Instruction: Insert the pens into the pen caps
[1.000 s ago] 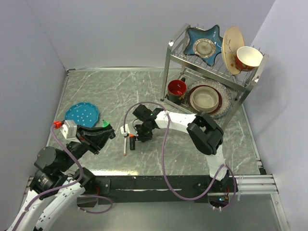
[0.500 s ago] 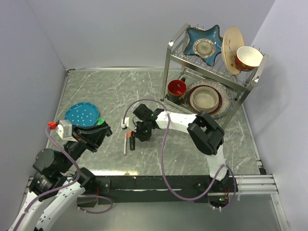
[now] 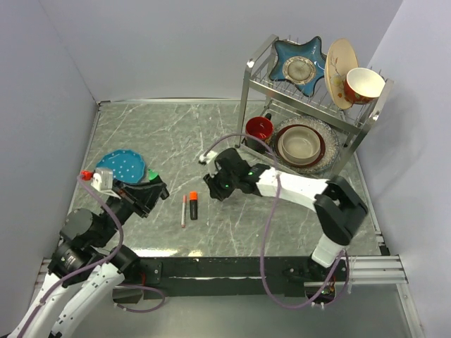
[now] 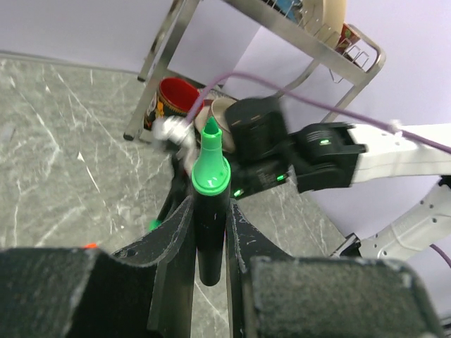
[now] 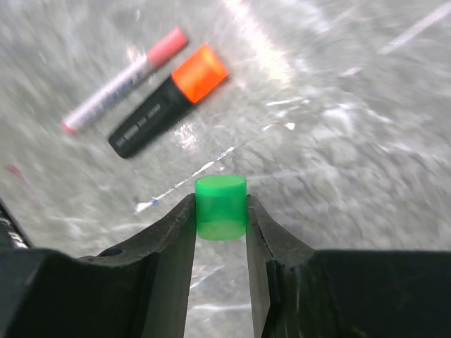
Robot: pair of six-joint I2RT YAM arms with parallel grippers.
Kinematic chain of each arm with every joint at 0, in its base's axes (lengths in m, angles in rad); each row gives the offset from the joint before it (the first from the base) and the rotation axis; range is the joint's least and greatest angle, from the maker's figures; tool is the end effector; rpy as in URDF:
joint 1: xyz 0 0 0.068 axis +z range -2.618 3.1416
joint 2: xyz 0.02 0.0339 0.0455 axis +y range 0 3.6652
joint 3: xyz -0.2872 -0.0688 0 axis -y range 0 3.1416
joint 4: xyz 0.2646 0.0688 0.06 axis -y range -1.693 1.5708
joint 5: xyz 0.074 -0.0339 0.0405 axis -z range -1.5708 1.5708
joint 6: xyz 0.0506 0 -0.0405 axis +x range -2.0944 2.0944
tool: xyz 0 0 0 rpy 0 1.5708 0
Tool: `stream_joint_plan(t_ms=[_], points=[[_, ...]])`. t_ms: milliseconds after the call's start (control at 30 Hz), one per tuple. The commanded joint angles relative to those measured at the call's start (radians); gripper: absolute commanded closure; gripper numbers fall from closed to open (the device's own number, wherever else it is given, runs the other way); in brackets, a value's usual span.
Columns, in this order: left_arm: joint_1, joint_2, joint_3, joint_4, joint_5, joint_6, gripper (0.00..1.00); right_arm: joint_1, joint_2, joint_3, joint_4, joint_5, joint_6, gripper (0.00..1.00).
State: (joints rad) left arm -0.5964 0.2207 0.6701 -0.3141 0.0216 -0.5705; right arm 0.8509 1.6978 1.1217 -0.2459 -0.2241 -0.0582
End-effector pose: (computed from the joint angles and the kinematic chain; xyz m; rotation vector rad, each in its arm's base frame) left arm 0.0618 -0.0433 0.3622 0.0382 1.5089 -0.9660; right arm 0.2519 0.3043 0.2142 -1.1784 2.1635 0.6288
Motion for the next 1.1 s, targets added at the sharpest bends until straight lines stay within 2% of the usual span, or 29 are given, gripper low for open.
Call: stream_joint_plan(t_ms=[0,100,333,667,833,1067], points=[[-0.002,0.031,-0.027,0.038,0.009,-0.058,0.99,-0.013,-0.128,-0.051,0.096,0.113,0.237,1.0],[0.0,0.065,-0.046,0.03,0.021,-0.074,0.99,-0.024,-0.196,-0.045,0.059,0.21,0.331,1.0],[0.0,0.132,-0.139,0.162,0.107,-0.14,0.99,-0.021,-0.335,0.041,0.036,0.269,0.497,1.0],[0.0,0.259,-0.181,0.29,0.17,-0.152,0.99,0.02,-0.322,0.2,0.076,0.282,0.67,1.0],[-0.002,0.285,-0.181,0.306,0.178,-0.138,0.99,0.059,-0.28,0.26,0.077,0.259,0.696,1.0],[0.0,0.315,-0.182,0.332,0.192,-0.134,0.99,0.126,-0.254,0.293,0.091,0.308,0.686,1.0]])
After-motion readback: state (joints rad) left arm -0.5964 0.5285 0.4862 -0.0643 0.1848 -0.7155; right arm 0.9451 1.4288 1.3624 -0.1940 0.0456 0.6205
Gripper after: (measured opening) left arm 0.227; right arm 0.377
